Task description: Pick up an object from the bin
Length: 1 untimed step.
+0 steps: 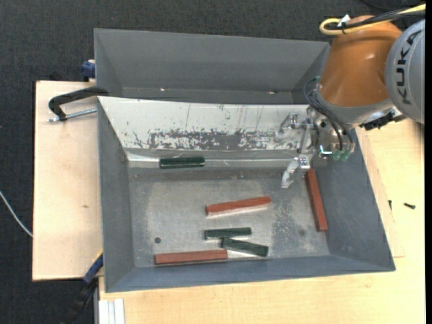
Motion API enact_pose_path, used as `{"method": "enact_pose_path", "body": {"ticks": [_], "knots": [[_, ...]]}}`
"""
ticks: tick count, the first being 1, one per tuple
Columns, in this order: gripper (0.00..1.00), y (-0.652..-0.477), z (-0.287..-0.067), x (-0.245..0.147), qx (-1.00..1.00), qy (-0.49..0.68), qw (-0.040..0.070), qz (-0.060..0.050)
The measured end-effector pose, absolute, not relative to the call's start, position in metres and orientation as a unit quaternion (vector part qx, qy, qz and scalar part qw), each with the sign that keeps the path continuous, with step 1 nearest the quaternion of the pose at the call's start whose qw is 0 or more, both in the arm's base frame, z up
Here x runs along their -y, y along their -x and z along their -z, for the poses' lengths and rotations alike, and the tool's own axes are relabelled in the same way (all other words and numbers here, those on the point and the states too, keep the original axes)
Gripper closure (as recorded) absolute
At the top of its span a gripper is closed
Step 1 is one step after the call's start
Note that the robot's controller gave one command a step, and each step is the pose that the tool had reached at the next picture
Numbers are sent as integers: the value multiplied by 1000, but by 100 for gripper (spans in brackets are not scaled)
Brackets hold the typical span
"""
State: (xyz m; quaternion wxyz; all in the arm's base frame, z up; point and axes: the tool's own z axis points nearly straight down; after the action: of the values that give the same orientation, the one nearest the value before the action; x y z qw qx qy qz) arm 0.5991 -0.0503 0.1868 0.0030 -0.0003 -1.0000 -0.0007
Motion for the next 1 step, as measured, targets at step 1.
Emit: {"method": "enact_pose_path", "body": {"ticks": [1], "knots": [[0,-601,-192,50,1000,0,-1,0]]}}
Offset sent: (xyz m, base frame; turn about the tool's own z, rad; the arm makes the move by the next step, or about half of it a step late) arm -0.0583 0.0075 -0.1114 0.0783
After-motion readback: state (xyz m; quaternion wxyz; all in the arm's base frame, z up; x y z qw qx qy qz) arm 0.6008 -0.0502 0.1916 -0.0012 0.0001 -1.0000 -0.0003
